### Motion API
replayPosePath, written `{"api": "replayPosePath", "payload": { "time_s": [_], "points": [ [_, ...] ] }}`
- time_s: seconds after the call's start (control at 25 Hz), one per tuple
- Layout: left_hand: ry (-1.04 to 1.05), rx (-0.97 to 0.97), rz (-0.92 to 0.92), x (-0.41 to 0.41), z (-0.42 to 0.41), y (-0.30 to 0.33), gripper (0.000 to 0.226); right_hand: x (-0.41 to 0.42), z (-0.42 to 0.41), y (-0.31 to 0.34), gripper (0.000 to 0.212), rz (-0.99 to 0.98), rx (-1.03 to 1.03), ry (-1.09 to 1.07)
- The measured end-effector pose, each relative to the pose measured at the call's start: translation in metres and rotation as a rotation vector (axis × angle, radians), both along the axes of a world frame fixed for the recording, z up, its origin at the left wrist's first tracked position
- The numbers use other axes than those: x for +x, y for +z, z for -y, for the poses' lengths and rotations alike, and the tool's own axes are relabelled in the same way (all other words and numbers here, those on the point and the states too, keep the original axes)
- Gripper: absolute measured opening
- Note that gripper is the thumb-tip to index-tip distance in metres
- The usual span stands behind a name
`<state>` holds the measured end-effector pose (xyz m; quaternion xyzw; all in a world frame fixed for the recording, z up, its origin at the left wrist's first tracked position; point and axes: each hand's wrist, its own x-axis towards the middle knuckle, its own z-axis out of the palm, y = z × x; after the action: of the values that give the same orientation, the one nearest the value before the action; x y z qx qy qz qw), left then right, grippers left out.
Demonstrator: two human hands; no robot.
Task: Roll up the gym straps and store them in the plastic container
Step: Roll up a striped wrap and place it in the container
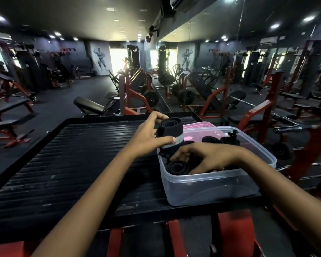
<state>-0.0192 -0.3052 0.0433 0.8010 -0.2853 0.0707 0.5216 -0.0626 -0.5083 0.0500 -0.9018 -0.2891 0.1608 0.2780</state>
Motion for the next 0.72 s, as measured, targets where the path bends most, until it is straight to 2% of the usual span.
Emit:
{"api": "replayPosePath", "payload": {
  "time_s": [0.08, 0.16, 0.28, 0.4, 0.48, 0.56, 0.64, 0.72],
  "points": [
    [-0.008, 0.179, 0.144, -0.002, 0.002, 0.0, 0.058, -0.002, 0.012, 0.006, 0.046, -0.128, 0.196, -0.087],
    [-0.004, 0.261, 0.177, -0.001, 0.004, 0.003, 0.057, -0.002, 0.02, 0.007, 0.036, -0.126, 0.268, -0.148],
    [-0.012, 0.218, 0.081, -0.001, 0.003, 0.01, 0.054, -0.001, 0.023, -0.002, 0.027, -0.027, 0.324, -0.228],
    [-0.014, 0.186, 0.069, -0.005, 0.002, 0.014, 0.052, 0.003, 0.025, -0.005, 0.025, 0.121, 0.431, -0.316],
    [0.002, 0.154, 0.056, -0.007, -0.002, 0.014, 0.053, 0.011, 0.023, -0.004, 0.022, 0.099, 0.399, -0.33],
    [0.0, 0.149, 0.039, -0.008, -0.005, 0.014, 0.053, 0.021, 0.019, -0.005, 0.019, -0.026, 0.287, -0.273],
    [0.012, 0.192, 0.063, -0.013, -0.004, 0.015, 0.052, 0.03, 0.009, -0.006, 0.03, -0.103, 0.166, -0.209],
    [0.041, 0.259, 0.096, -0.017, -0.001, 0.017, 0.052, 0.036, -0.001, -0.006, 0.043, -0.016, 0.033, -0.203]
  ]
}}
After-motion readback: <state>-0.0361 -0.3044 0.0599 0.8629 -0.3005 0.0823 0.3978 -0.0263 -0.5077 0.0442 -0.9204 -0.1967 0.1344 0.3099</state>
